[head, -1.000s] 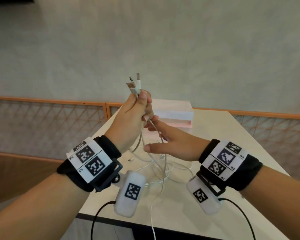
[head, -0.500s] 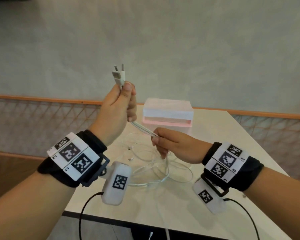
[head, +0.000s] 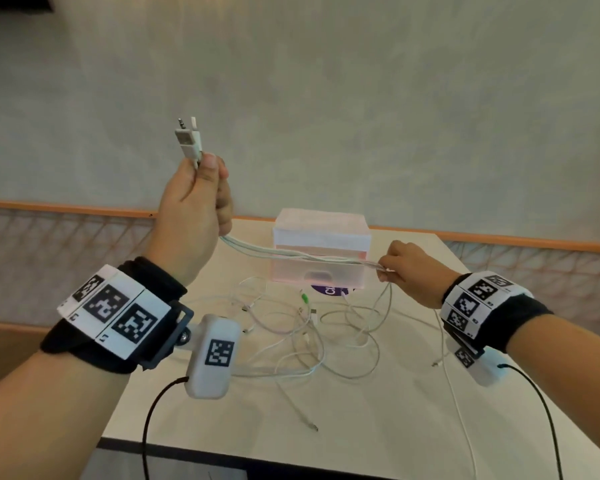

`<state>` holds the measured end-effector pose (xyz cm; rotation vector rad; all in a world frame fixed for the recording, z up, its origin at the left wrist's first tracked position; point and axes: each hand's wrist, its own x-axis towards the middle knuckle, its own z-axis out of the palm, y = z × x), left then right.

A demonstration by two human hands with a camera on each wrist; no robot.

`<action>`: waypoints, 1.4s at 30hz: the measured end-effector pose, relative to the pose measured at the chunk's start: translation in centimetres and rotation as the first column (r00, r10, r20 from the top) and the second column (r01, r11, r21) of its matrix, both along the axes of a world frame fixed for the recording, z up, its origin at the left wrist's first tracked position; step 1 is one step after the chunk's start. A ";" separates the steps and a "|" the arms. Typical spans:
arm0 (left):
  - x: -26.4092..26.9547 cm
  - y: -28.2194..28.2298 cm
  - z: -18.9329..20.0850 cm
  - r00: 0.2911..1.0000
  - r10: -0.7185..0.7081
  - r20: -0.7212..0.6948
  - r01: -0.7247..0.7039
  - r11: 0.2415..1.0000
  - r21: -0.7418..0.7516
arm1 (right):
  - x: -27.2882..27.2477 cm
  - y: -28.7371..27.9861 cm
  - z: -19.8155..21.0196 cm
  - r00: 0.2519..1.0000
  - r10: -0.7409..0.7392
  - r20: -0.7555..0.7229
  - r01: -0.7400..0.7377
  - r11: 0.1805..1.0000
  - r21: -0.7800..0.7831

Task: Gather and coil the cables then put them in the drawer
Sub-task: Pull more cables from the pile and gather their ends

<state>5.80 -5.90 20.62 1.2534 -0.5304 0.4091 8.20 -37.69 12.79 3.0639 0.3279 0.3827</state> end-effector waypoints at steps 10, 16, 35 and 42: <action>0.0 1.0 0.0 0.996 0.089 0.003 -0.089 0.996 0.014 | 0.5 -2.0 1.9 0.975 -0.192 0.115 0.097 0.824 0.558; 0.6 1.7 0.4 0.991 0.134 -0.002 -0.134 0.991 -0.020 | 0.8 -4.3 2.7 0.929 -0.343 0.140 0.274 0.889 0.366; 1.8 2.1 -2.9 0.916 0.351 0.191 -0.396 0.726 0.562 | 2.1 -7.3 2.6 0.863 -0.475 0.173 0.345 0.804 0.484; 2.3 2.5 -3.3 0.956 0.284 0.072 -0.281 0.820 0.498 | 1.2 -7.1 0.0 0.904 -0.404 0.139 0.316 0.851 0.420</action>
